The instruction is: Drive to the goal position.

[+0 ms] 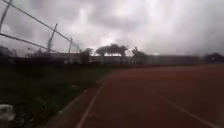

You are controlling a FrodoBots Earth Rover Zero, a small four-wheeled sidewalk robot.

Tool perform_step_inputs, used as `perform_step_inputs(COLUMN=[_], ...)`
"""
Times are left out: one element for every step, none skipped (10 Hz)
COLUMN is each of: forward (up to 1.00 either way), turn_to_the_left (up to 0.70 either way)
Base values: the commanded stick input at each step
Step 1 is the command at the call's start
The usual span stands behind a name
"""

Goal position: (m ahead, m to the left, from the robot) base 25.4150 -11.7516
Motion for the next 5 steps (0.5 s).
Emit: perform_step_inputs(forward=[0.7, 0.7, 0.7, 0.7, 0.7], turn_to_the_left=[0.0, 0.0, 0.0, 0.0, 0.0])
